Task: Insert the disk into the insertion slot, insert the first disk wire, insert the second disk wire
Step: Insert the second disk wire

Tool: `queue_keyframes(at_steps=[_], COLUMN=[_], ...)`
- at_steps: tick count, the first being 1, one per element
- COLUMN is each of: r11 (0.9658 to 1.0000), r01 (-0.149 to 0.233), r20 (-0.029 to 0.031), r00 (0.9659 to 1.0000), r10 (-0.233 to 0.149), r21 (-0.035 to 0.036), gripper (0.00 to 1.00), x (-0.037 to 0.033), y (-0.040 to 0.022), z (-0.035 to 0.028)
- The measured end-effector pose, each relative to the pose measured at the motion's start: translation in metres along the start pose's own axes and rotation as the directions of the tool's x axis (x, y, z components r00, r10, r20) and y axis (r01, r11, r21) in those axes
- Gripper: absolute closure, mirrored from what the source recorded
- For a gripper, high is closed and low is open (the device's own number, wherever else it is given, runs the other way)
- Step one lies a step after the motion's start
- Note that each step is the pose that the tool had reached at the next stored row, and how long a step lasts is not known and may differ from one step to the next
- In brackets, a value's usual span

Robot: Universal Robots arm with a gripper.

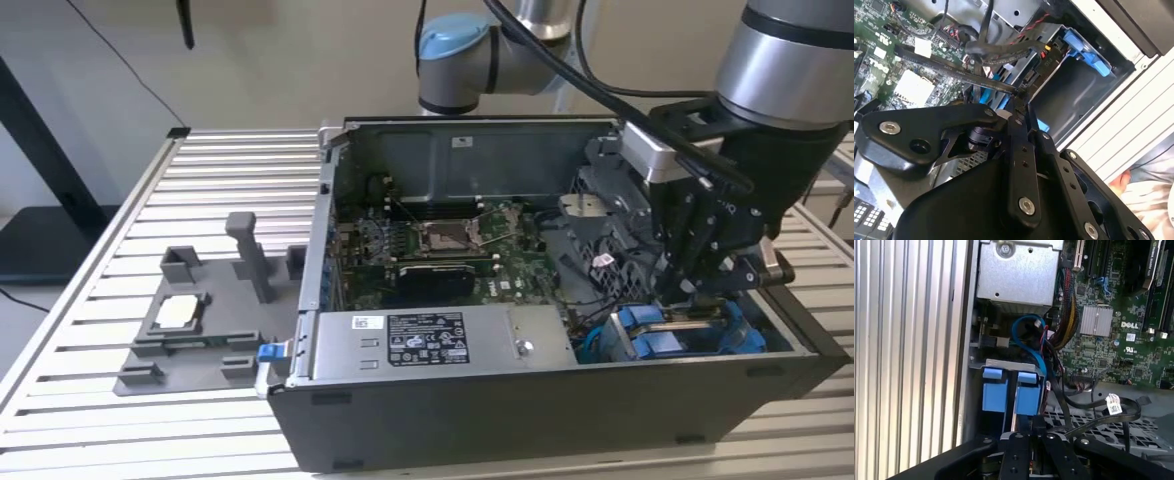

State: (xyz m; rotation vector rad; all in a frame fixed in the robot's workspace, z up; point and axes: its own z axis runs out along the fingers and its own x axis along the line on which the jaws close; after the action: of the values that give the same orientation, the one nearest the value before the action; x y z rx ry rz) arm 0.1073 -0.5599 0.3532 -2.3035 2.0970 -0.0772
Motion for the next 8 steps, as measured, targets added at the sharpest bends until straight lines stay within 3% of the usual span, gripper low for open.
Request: queue_keyframes(at_steps=[6,8], r11=[0.9998,0.9997], r01=[-0.021,-0.022], r20=[0.0022,0.0024], r00=[0.9998,0.9997], r10=[0.021,0.022], r21=[-0.0009,-0.0062], gripper=[0.84,0.84], x=[0.0009,0.0013], y=[-0.0012,-0.0022], z=[0.0007,0.0007])
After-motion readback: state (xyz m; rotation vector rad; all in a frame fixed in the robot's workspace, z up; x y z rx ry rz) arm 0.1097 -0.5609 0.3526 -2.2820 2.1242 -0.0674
